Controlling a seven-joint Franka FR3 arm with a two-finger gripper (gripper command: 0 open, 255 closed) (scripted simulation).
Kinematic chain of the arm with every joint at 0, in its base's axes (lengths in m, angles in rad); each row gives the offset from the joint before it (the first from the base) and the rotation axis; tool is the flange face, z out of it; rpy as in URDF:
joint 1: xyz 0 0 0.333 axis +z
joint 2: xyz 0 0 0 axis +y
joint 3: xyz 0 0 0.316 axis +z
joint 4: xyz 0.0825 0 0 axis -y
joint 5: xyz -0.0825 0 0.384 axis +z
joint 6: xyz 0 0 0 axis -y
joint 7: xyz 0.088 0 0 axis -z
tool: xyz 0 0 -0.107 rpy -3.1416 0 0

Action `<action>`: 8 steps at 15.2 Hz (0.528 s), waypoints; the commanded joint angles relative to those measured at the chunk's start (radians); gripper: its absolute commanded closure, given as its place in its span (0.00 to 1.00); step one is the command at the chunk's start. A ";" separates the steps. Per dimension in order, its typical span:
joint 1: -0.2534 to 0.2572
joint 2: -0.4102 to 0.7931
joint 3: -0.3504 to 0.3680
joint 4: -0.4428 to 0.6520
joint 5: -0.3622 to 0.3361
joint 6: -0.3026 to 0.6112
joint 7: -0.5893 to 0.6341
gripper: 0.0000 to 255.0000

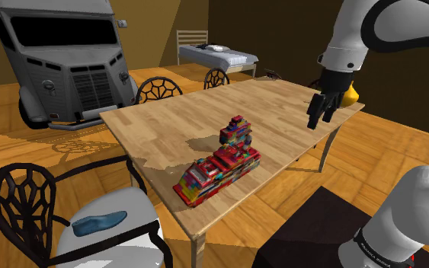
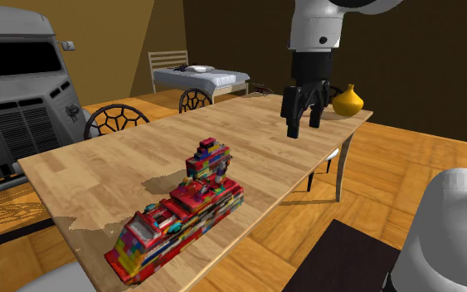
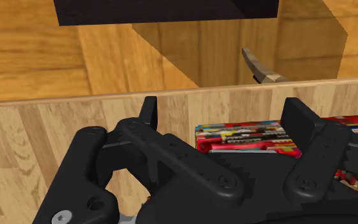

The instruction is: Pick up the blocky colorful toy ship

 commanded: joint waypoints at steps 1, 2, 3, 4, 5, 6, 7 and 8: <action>0.000 0.000 0.000 0.000 0.000 0.000 0.000 0.00; -0.002 0.042 0.000 0.018 -0.005 0.021 -0.005 0.00; -0.003 0.085 0.001 0.038 -0.010 0.040 -0.009 0.00; -0.005 0.127 0.001 0.058 -0.015 0.058 -0.014 0.00; -0.006 0.170 0.001 0.080 -0.021 0.075 -0.017 0.00; -0.008 0.212 0.002 0.104 -0.026 0.091 -0.021 0.00; -0.009 0.255 0.003 0.128 -0.031 0.105 -0.024 0.00; -0.011 0.297 0.003 0.154 -0.036 0.118 -0.027 0.00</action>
